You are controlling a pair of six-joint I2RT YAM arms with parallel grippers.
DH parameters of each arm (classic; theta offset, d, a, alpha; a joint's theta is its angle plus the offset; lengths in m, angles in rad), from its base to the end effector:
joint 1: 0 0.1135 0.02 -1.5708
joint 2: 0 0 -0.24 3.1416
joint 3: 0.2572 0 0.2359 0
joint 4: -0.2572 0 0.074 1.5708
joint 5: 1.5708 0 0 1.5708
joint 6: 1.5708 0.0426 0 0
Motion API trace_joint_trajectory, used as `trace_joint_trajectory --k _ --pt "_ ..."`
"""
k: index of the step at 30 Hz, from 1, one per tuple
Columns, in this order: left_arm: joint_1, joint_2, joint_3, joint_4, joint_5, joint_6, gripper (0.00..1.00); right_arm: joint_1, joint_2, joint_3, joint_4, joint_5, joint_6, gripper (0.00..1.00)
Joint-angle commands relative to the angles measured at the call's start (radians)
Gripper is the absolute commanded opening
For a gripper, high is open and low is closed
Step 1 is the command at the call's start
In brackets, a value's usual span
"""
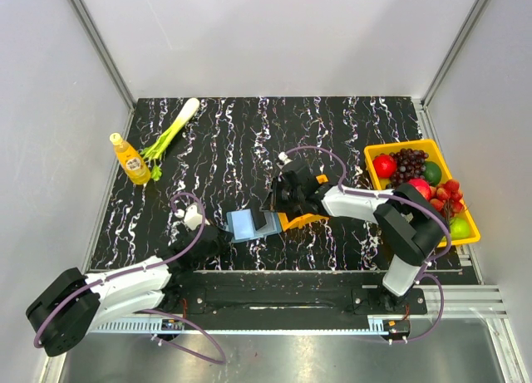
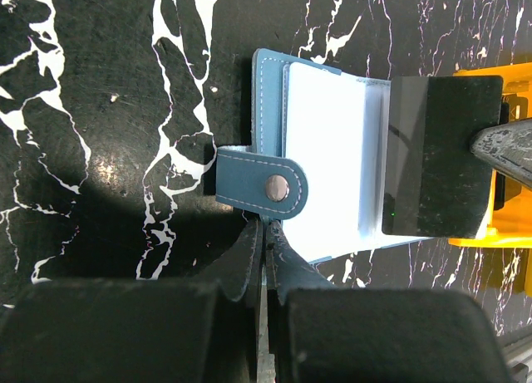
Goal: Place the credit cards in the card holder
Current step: Insert the credit card into the card holder.
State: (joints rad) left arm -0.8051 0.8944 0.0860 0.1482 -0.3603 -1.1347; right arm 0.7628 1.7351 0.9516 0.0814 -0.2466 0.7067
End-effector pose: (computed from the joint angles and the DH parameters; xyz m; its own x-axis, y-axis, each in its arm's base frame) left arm 0.1222 -0.1054 0.1073 -0.6161 -0.5830 -0.5296 -0.1818 0.7595 -0.6246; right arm 0.2468 0.2502 0.1573 -0.8776 0.0322 -0.4783 -0.3089 0.7250 0.6156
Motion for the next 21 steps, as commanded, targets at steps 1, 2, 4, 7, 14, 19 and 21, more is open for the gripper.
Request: trace_joint_trajectory --k 1,2,4,7,14,19,21 --pt "0.0 0.005 0.029 -0.007 -0.017 0.001 0.0 -0.003 0.024 -0.007 0.093 -0.051 0.046 0.0" --pt "0.0 0.005 0.029 -0.009 -0.016 0.003 0.0 -0.005 0.036 -0.01 0.1 -0.048 0.05 0.0" --pt "0.0 0.003 0.031 -0.01 -0.016 0.001 0.0 -0.006 0.053 -0.008 0.109 -0.049 0.053 0.0" --pt "0.0 0.001 0.029 -0.01 -0.016 0.001 0.0 -0.005 0.07 -0.007 0.112 -0.046 0.054 0.0" --pt "0.0 -0.002 0.026 -0.015 -0.019 -0.002 0.0 -0.011 0.072 -0.04 0.11 -0.025 0.056 0.0" --pt "0.0 -0.008 0.026 -0.016 -0.017 -0.004 0.0 -0.013 0.046 -0.065 0.11 -0.005 0.056 0.0" --pt "0.0 -0.008 0.026 -0.018 -0.017 -0.004 0.0 -0.013 0.04 -0.07 0.106 -0.003 0.051 0.0"
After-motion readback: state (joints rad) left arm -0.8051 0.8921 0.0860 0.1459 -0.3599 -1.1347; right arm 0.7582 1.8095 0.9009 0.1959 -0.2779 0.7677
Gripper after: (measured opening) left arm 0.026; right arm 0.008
